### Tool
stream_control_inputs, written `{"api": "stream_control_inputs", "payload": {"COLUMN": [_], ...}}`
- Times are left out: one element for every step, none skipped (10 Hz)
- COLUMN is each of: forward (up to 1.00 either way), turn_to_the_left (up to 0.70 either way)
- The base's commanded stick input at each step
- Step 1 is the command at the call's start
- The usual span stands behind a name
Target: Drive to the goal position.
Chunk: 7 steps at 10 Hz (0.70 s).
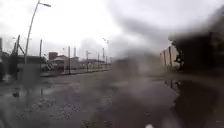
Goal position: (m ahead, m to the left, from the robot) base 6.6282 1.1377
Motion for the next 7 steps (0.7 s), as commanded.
{"api": "stream_control_inputs", "payload": {"forward": [0.5,0.5,0.5,0.5,0.5,0.5,0.5], "turn_to_the_left": [0.02,0.02,0.02,0.3,0.52,0.52,0.5]}}
